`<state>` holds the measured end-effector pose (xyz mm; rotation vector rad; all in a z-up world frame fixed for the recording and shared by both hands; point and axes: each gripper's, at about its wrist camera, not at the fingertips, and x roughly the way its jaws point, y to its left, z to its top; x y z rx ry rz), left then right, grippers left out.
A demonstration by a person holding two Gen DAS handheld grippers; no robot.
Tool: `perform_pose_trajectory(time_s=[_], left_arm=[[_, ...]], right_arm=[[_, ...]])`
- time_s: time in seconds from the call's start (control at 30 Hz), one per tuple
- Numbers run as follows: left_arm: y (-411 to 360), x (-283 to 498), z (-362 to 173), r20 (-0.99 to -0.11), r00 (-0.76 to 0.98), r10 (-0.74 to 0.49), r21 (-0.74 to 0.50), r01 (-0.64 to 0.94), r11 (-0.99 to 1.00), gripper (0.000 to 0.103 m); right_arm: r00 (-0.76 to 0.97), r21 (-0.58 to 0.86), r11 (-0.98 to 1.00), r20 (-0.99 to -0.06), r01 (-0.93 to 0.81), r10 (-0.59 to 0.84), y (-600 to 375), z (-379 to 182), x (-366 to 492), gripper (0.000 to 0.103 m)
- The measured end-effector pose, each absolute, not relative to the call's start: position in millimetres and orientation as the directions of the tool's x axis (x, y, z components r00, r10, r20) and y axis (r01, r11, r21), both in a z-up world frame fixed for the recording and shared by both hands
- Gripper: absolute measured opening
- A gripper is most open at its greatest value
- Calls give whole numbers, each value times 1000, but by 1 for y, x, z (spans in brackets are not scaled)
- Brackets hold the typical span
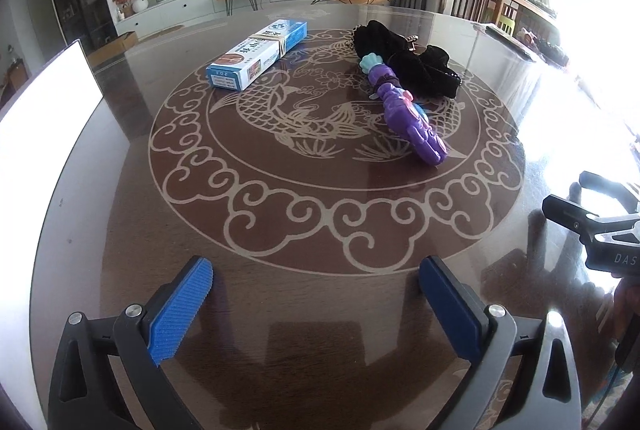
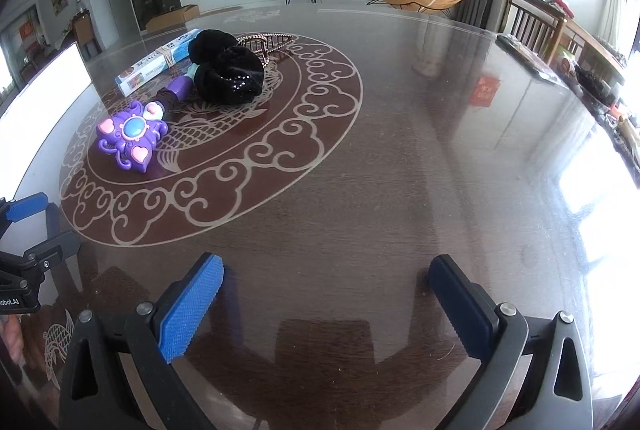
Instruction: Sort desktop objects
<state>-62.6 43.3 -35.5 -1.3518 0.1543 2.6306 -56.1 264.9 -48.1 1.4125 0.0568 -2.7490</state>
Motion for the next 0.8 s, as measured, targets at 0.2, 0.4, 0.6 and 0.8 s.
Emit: perform_pose_trajectory(time_s=[0.2,0.4,0.6,0.8], left_arm=[[56,-69,-35,-815,-563,140,8,-253,-968,103],[90,-105,-34,-818,-546,183,8,-328,-945,103],[112,-153,-34,-818,-550,171,8,-308,-952,103],[109,-175,-29,-805,-571,160,13,-287,-958,77]], right_arm=[[-581,-9,-998,-813,61,-28,265,-48,-56,103],[-581,-9,-998,-813,61,-28,265,-48,-57,103],[-581,-9,-998,-813,61,-29,265,-49,-57,103],[-581,-9,-998,-813,61,-28,264,-49,-57,103]])
